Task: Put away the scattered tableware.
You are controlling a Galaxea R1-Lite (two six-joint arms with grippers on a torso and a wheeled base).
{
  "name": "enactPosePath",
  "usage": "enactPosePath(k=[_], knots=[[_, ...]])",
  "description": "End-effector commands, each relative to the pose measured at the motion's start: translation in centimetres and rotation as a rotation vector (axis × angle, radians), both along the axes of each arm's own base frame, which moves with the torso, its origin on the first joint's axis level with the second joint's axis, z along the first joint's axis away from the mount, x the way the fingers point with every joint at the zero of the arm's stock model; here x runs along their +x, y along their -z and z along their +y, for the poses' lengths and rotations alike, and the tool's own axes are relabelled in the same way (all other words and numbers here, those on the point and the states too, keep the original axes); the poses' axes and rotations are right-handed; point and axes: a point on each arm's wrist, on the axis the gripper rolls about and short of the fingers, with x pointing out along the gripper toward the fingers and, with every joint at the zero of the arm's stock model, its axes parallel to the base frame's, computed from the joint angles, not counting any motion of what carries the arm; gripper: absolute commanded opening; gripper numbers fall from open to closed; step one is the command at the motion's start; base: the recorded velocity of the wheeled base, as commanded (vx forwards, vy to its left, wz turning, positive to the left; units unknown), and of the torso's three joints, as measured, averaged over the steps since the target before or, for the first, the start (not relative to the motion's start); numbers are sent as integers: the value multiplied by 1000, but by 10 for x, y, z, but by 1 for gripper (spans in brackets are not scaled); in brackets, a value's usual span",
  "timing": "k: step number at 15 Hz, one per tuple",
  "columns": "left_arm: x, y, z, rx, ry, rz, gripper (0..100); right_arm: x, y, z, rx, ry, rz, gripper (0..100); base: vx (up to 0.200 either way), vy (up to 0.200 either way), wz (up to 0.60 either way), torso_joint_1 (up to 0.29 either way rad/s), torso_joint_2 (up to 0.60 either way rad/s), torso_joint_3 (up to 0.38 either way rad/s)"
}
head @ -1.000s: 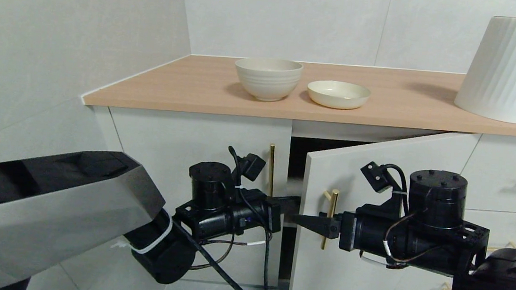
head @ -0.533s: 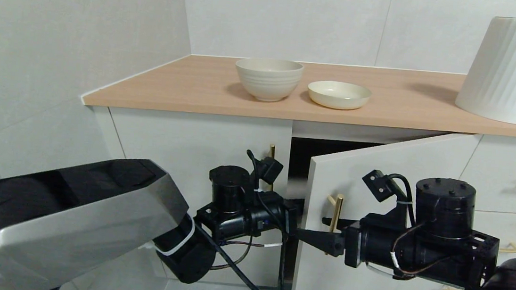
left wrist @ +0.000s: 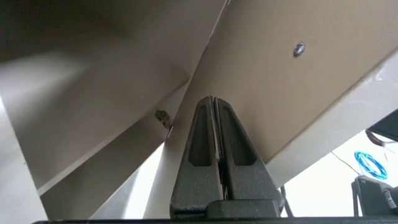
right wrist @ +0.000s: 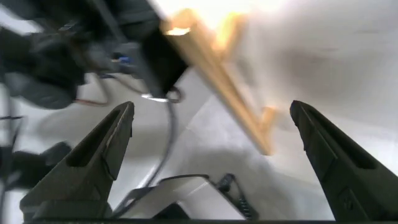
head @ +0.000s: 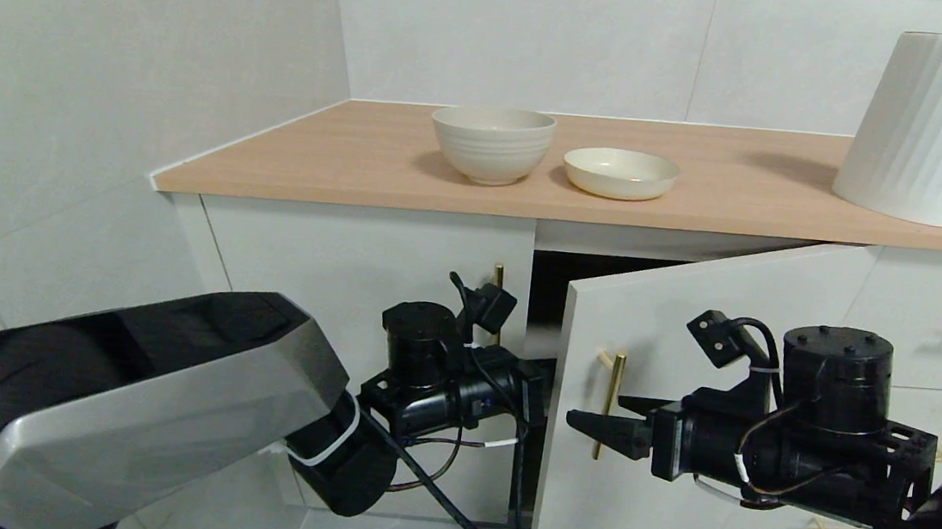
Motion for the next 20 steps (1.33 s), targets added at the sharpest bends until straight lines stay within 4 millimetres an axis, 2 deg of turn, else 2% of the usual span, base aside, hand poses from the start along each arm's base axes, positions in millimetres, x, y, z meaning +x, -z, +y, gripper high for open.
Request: enactPosePath(k=[1,5,8,13,19,20], knots=[[-4,-14,-6,-24,18,-31,0,-5,-3,-6,-42,74,-30,100,0,0,0,0,0,0],[-16,-24,-7,-16,38,-17,0,-49,-18,-30,-114,68,49,100,0,0,0,0,0,0],[-19,-24,-6,-14,44,-12,0,-71,-25,-42,-110,57,52,100,0,0,0,0,0,0],[-20,-22,-8,-9,50,-6,0,-76,-20,-42,-122,44,66,100,0,0,0,0,0,0],[-19,-21,-9,-10,50,-5,0,-80,-20,-37,-125,14,64,100,-200,0,0,2,3,2],[-19,-21,-9,-11,52,-6,0,-81,-19,-36,-127,10,65,100,0,0,0,0,0,0]])
